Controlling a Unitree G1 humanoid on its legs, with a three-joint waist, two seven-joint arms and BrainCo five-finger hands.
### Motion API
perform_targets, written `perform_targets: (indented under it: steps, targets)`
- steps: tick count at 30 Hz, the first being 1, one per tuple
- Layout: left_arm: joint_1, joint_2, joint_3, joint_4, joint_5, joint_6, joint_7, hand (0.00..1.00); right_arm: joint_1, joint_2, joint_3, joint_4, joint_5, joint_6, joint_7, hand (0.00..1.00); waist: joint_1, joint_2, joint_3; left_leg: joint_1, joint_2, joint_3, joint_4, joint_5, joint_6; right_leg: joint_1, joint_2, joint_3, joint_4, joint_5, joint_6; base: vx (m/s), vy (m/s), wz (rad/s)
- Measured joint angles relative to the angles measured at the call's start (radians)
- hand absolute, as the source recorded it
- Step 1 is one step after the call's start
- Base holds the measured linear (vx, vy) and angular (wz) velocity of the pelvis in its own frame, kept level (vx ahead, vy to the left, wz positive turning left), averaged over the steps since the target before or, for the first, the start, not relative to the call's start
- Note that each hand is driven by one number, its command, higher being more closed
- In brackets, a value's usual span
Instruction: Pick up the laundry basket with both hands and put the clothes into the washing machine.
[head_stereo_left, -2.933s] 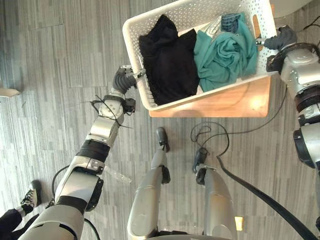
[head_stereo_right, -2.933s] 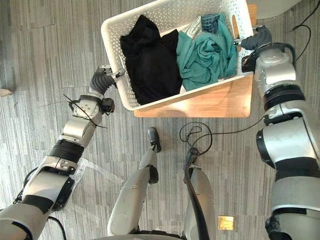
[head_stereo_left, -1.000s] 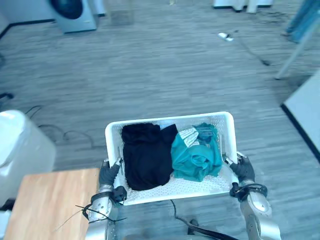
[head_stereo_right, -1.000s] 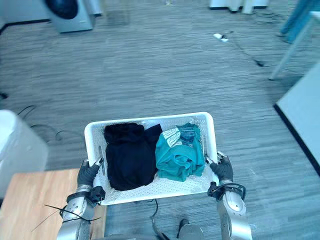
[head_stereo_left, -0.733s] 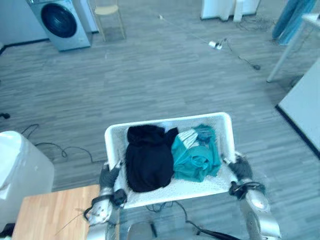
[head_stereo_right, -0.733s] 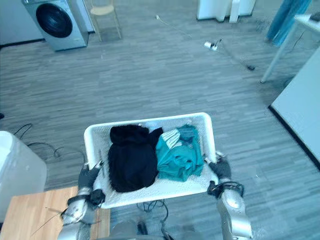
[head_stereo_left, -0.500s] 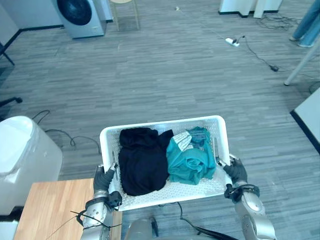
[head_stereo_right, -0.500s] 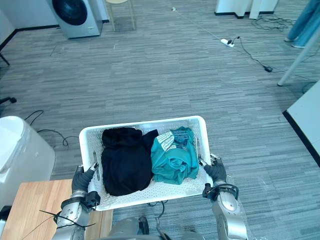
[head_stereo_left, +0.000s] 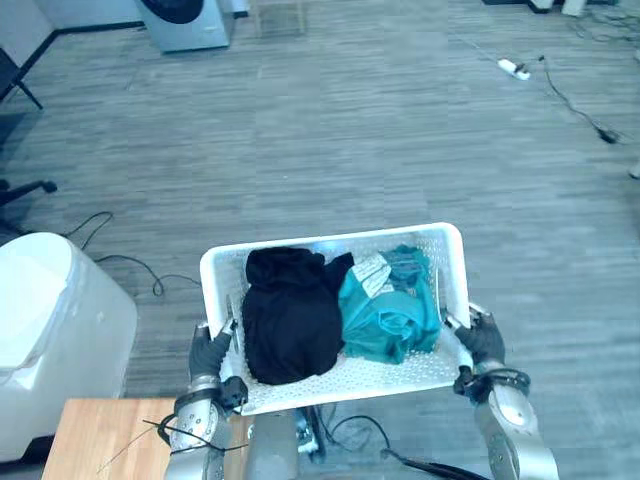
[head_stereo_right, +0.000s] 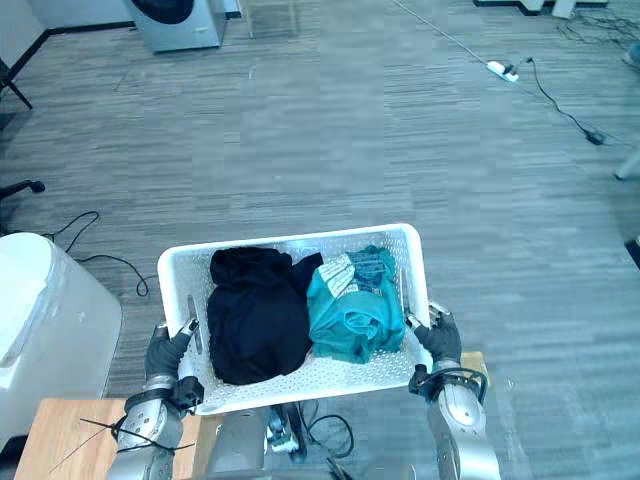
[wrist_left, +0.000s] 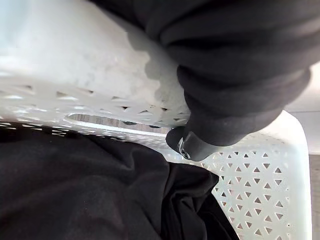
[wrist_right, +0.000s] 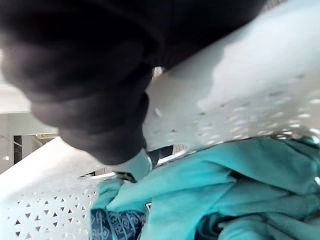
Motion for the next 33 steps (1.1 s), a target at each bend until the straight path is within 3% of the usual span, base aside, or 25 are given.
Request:
perform_targets:
  steps: [2,4,6,7,9,10,11,12,13,14,15,16,17,18,20,22,24,26,27,28,29,30,31,32,33]
  targets:
    - [0.022,0.005,0.004,0.0,0.012,0.011,0.0,1.0,0.02,0.028,0.0,0.009,-0.027,0.007,0.018,1.0,-0.017,0.014,0.007,0.17,-0.031,-0.013,-0.107,-0.027,0.002,-0.063,0.07,-0.008,0.184,-0.036,-0.007,0.76,0.16,0.18]
    - [0.025,0.005,-0.001,-0.004,0.027,0.011,-0.001,1.0,0.048,0.035,-0.011,-0.002,-0.027,0.004,0.022,1.0,-0.042,0.057,-0.003,0.329,-0.045,-0.044,-0.276,-0.009,-0.023,-0.132,0.152,-0.114,0.16,-0.106,-0.063,0.87,0.133,0.34]
    - [0.01,0.004,-0.013,-0.026,0.027,0.002,-0.003,1.0,0.044,0.037,-0.038,-0.026,-0.019,-0.007,0.033,1.0,-0.08,0.101,-0.012,0.47,-0.037,-0.079,-0.465,0.035,-0.055,-0.293,0.233,-0.203,-0.058,-0.17,-0.106,0.86,0.084,0.56]
    - [0.001,0.005,-0.014,-0.031,0.027,0.001,-0.004,1.0,0.042,0.037,-0.044,-0.032,-0.016,-0.011,0.036,1.0,-0.092,0.103,-0.011,0.492,-0.033,-0.087,-0.484,0.038,-0.059,-0.331,0.247,-0.204,-0.154,-0.166,-0.105,0.94,-0.004,0.6]
    - [-0.03,0.007,-0.017,-0.017,0.027,-0.001,-0.005,1.0,0.043,0.038,-0.054,-0.036,0.006,-0.024,0.038,1.0,-0.099,0.099,-0.011,0.573,-0.016,-0.094,-0.514,0.032,-0.087,-0.396,0.31,-0.171,-0.61,0.007,-0.092,0.94,-0.135,0.5]
    - [-0.034,0.004,-0.019,0.011,0.028,-0.007,-0.007,1.0,0.065,0.034,-0.053,-0.036,0.007,-0.023,0.038,1.0,-0.118,0.108,-0.013,0.617,0.005,-0.114,-0.497,0.031,-0.124,-0.376,0.349,-0.134,-0.721,0.267,-0.095,0.89,-0.145,0.36]
    - [-0.04,-0.011,-0.017,0.039,0.03,-0.01,-0.007,1.0,0.06,0.019,-0.052,-0.031,0.007,-0.022,0.038,1.0,-0.113,0.152,-0.011,0.624,0.047,-0.133,-0.467,0.031,-0.125,-0.371,0.38,-0.139,-0.686,0.249,-0.108,0.86,-0.124,0.13]
    - [-0.07,-0.027,-0.005,0.062,0.038,-0.004,-0.004,1.0,0.033,0.0,-0.05,-0.027,0.008,-0.014,0.038,1.0,-0.104,0.155,0.012,0.581,0.083,-0.169,-0.311,0.13,-0.144,-0.394,0.375,-0.127,-0.524,0.145,-0.141,0.64,-0.098,0.03]
    - [-0.091,-0.032,-0.009,0.08,0.041,-0.001,-0.004,1.0,0.038,0.0,-0.053,-0.027,0.01,-0.013,0.036,1.0,-0.107,0.141,0.023,0.562,0.076,-0.192,-0.239,0.213,-0.113,-0.407,0.343,-0.127,-0.418,0.103,-0.155,0.78,-0.169,0.38]
    - [-0.101,-0.036,-0.013,0.092,0.046,0.004,-0.005,1.0,0.046,0.002,-0.058,-0.027,0.01,-0.013,0.036,1.0,-0.137,0.113,0.044,0.556,0.072,-0.188,-0.14,0.359,-0.062,-0.417,0.302,-0.155,-0.249,0.06,-0.2,0.68,-0.217,0.74]
    - [-0.059,-0.038,-0.017,0.084,0.046,0.002,-0.013,1.0,0.079,-0.005,-0.055,-0.046,0.011,-0.016,0.039,1.0,-0.146,0.136,0.019,0.504,0.155,-0.17,0.064,0.541,-0.009,-0.322,0.332,-0.157,-0.401,0.008,-0.157,0.53,-0.185,0.76]
    - [-0.049,-0.041,-0.023,0.076,0.046,-0.006,-0.021,1.0,0.098,-0.004,-0.055,-0.066,0.012,-0.021,0.038,1.0,-0.149,0.145,0.02,0.465,0.217,-0.147,0.201,0.532,0.014,-0.266,0.356,-0.159,-0.425,-0.069,-0.132,0.79,-0.171,0.18]
    - [-0.054,-0.044,-0.02,0.076,0.041,-0.018,-0.023,1.0,0.084,-0.001,-0.058,-0.066,0.013,-0.02,0.034,1.0,-0.117,0.187,0.02,0.346,0.337,-0.099,0.465,0.458,0.088,-0.198,0.417,-0.168,-0.432,-0.116,-0.174,0.7,-0.097,-0.08]
    - [-0.069,-0.029,-0.018,0.077,0.039,-0.014,-0.023,1.0,0.077,0.004,-0.056,-0.067,0.013,-0.019,0.03,1.0,-0.1,0.175,0.029,0.274,0.353,-0.083,0.557,0.411,0.112,-0.145,0.42,-0.162,-0.459,-0.14,-0.169,0.82,-0.115,-0.23]
    - [-0.074,-0.026,-0.014,0.076,0.035,-0.019,-0.024,1.0,0.064,0.013,-0.053,-0.068,0.015,-0.019,0.026,1.0,-0.081,0.137,0.053,0.16,0.319,-0.065,0.573,0.32,0.105,-0.011,0.411,-0.139,-0.564,-0.151,-0.164,0.55,-0.025,-0.02]
    - [-0.059,-0.03,-0.012,0.076,0.029,-0.022,-0.025,1.0,0.068,0.006,-0.048,-0.068,0.015,-0.019,0.027,1.0,-0.061,0.116,0.056,0.074,0.24,-0.059,0.451,0.23,0.034,0.1,0.389,-0.113,-0.66,-0.16,-0.148,0.62,0.052,-0.19]
    - [-0.052,-0.034,-0.006,0.073,0.024,-0.023,-0.025,1.0,0.061,-0.005,-0.039,-0.068,0.015,-0.018,0.029,1.0,-0.035,0.108,0.062,-0.032,0.16,-0.033,0.147,0.19,-0.03,0.23,0.355,-0.096,-0.765,-0.181,-0.117,0.71,0.147,-0.24]
    - [-0.048,-0.05,0.003,0.064,0.024,-0.025,-0.025,1.0,0.045,-0.011,-0.04,-0.061,0.015,-0.018,0.031,1.0,-0.031,0.108,0.062,-0.082,0.116,-0.033,-0.121,0.235,-0.1,0.303,0.329,-0.094,-0.829,-0.193,-0.098,0.75,0.224,-0.33]
    - [-0.021,-0.074,0.009,0.029,0.027,-0.025,-0.025,1.0,0.027,-0.024,-0.04,-0.044,0.015,-0.021,0.034,1.0,-0.012,0.122,0.051,-0.093,0.083,-0.079,-0.34,0.352,-0.172,0.35,0.318,-0.07,-0.85,-0.212,-0.067,0.7,0.254,-0.69]
    - [-0.013,-0.074,0.01,0.026,0.027,-0.025,-0.025,1.0,0.027,-0.018,-0.039,-0.035,0.014,-0.021,0.034,1.0,-0.002,0.114,0.045,-0.084,0.057,-0.099,-0.32,0.4,-0.16,0.366,0.299,-0.046,-0.832,-0.225,-0.048,0.7,0.284,-0.69]
    - [-0.005,-0.074,0.015,0.028,0.029,-0.024,-0.024,1.0,0.025,-0.009,-0.036,-0.022,0.006,-0.02,0.036,1.0,0.002,0.088,0.03,-0.083,0.0,-0.127,-0.278,0.379,-0.078,0.356,0.26,-0.028,-0.756,-0.231,-0.038,0.61,0.277,-0.05]
    - [0.008,-0.076,0.022,0.02,0.046,-0.018,-0.033,1.0,0.035,-0.003,-0.037,-0.022,0.005,-0.022,0.044,1.0,-0.013,0.057,0.011,-0.079,-0.032,-0.132,-0.226,0.316,-0.035,0.285,0.205,0.005,-0.552,-0.21,-0.011,0.8,0.349,0.25]
    - [0.015,-0.075,0.034,0.008,0.046,-0.015,-0.043,1.0,0.038,0.008,-0.037,-0.013,-0.001,-0.022,0.06,1.0,-0.017,0.017,0.011,-0.051,-0.065,-0.118,-0.174,0.251,-0.008,0.185,0.17,0.064,-0.31,-0.121,0.056,0.82,0.335,0.26]
    - [0.019,-0.073,0.038,0.007,0.046,-0.014,-0.043,1.0,0.034,0.016,-0.038,-0.005,-0.009,-0.022,0.067,1.0,-0.014,-0.002,0.014,-0.024,-0.078,-0.106,-0.164,0.215,-0.003,0.142,0.162,0.091,-0.19,-0.04,0.072,0.96,0.318,-0.01]
    - [0.024,-0.067,0.05,0.008,0.047,-0.003,-0.044,1.0,0.023,0.032,-0.037,0.021,-0.031,-0.018,0.071,1.0,-0.012,-0.018,0.02,0.066,-0.097,-0.095,-0.145,0.134,0.015,0.05,0.149,0.12,0.088,0.088,0.078,0.89,0.237,-0.11]
